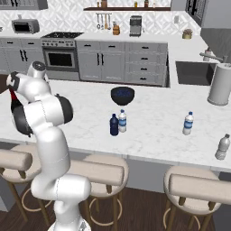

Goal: Move the plastic bottles in the middle to the plastics group, and the glass bottles in the middle to the glass group.

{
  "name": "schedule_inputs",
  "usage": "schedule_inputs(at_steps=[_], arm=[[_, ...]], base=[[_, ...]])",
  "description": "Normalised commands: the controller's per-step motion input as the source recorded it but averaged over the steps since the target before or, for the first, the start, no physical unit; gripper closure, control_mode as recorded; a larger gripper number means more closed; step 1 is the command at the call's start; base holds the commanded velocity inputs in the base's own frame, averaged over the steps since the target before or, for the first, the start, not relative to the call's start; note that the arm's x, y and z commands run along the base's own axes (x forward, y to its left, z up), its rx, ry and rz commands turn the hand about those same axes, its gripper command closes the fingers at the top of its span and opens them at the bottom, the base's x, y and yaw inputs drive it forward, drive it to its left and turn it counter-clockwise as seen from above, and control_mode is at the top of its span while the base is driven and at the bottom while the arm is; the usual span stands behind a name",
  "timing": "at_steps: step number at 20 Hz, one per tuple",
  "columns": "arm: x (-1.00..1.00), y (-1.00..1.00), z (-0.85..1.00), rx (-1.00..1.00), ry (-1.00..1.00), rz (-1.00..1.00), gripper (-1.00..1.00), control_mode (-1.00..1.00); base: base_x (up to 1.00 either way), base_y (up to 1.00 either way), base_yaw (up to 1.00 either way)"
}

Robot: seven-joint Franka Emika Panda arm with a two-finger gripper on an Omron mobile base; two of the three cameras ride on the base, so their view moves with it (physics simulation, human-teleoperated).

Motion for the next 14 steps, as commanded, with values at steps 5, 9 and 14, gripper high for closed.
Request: schedule_inputs(at_steps=[5, 9, 14], arm=[[0.11, 0.13, -0.1, 0.0, 0.0, 0.01, 1.0, -1.0], [0.04, 0.16, -0.12, 0.0, 0.0, 0.0, 1.0, -1.0], [0.0, 0.1, -0.02, 0.0, 0.0, 0.0, 1.0, -1.0]], base=[[0.0, 0.0, 0.0], [0.0, 0.0, 0.0], [0.0, 0.0, 0.0]])
